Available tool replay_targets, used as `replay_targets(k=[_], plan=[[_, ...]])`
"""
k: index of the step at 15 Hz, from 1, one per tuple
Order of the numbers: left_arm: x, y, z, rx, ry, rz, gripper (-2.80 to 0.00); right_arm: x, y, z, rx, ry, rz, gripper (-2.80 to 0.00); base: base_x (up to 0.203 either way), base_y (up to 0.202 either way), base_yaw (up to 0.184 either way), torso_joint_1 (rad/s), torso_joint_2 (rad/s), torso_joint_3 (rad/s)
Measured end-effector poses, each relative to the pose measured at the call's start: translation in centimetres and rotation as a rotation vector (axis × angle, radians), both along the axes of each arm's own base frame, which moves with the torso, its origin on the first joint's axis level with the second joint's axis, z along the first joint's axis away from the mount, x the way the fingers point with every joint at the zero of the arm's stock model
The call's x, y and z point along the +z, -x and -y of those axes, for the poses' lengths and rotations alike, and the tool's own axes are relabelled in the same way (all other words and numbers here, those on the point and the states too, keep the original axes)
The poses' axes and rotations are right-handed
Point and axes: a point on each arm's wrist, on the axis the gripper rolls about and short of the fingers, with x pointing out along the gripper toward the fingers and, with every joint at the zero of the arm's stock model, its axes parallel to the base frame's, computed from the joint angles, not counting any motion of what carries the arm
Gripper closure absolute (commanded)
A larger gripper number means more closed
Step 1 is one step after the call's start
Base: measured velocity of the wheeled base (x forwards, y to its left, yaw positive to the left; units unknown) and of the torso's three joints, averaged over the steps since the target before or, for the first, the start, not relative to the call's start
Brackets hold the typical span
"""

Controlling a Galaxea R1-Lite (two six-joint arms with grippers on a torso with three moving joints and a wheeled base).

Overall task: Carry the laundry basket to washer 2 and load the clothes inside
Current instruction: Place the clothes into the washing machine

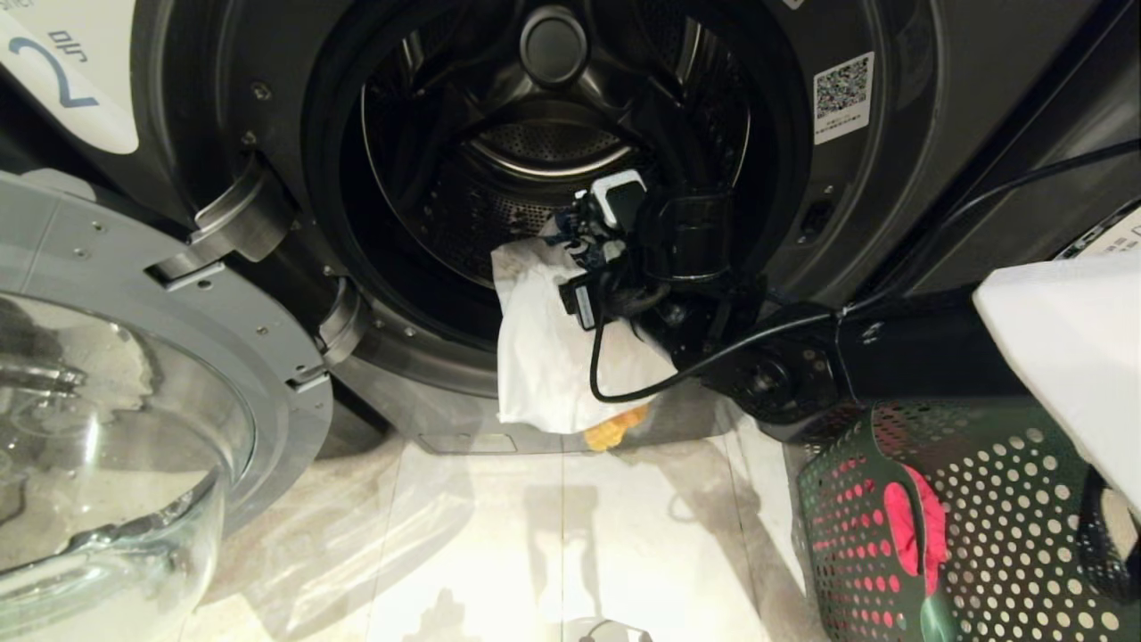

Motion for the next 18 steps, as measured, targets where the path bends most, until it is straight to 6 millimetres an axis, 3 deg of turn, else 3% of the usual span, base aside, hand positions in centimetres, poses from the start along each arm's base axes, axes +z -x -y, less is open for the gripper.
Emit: replay_targets(k=[4,7,18], plan=[[0.0,0.0,0.0,0.0,0.0,0.0,0.0,-0.7,4.2,0.9,-0.002,0.057,-0.195,-2.8,0.0,0.0,0.0,0.0,0.0,0.0],[0.0,0.0,0.0,0.0,0.0,0.0,0.0,-1.4,5.6,1.4,-0.084,0.04,-0.329,-2.8,0.0,0.0,0.0,0.0,0.0,0.0],[0.0,0.0,0.0,0.0,0.0,0.0,0.0,-7.8,3.1,-0.7,-0.221,0.035,-0.452,-2.8,0.0,0.0,0.0,0.0,0.0,0.0]])
